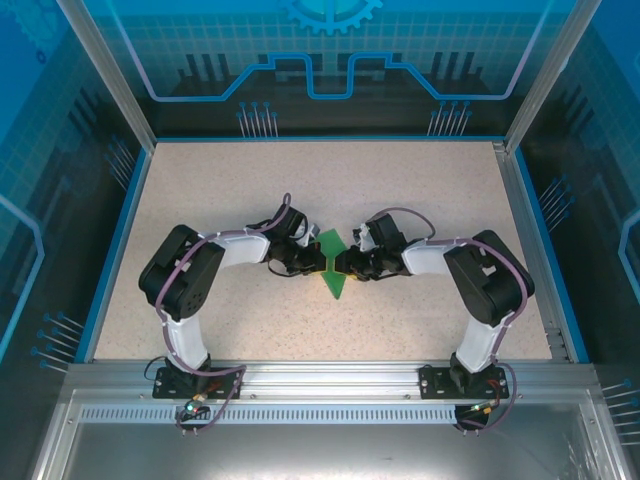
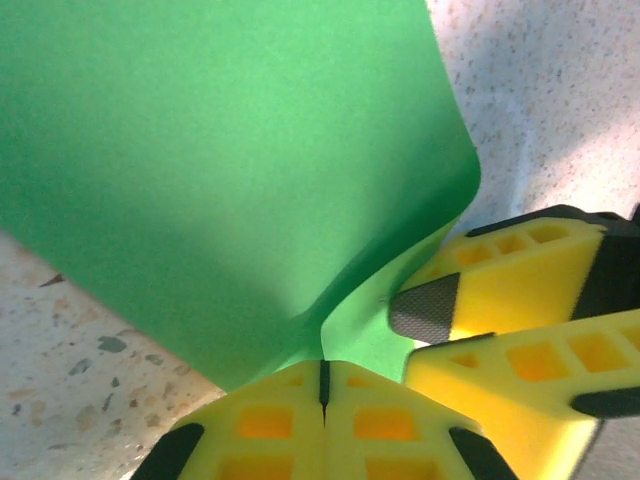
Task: Fold a paper plane with a square sheet of paper (pick it up from the middle)
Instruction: Third fold the triangle at the center of the table.
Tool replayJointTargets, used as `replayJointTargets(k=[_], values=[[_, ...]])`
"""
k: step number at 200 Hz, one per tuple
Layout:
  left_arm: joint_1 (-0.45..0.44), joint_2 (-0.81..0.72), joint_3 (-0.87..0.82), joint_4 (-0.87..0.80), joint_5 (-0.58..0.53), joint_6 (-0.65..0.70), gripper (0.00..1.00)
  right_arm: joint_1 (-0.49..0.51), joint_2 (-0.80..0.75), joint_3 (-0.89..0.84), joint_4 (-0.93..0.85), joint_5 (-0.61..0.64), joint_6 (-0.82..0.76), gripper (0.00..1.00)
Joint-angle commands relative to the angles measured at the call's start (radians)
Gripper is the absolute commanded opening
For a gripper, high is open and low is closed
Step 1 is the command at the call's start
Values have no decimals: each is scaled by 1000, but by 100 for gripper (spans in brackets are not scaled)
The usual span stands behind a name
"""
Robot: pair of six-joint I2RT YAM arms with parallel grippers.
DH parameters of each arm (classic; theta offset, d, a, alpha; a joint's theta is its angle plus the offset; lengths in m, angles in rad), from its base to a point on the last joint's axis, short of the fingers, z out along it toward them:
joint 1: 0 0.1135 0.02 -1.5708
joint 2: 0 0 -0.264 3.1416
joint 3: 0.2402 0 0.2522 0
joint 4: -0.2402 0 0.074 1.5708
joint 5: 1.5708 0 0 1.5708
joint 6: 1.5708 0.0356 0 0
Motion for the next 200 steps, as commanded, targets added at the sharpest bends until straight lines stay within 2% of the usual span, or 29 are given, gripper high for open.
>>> replayJointTargets(k=[1, 42, 109, 200], values=[[-4, 23, 25, -61, -24, 52, 0, -26, -37, 47, -93, 4, -46, 35], [-3, 30, 25, -69, -29, 67, 0, -54, 0, 136, -130, -3, -92, 34], [-2, 15, 11, -76, -44, 78, 0, -70, 157, 334, -249, -13, -204, 24], [8, -8, -9, -83, -72, 89, 0, -82, 235, 387, -356, 15, -291, 20]])
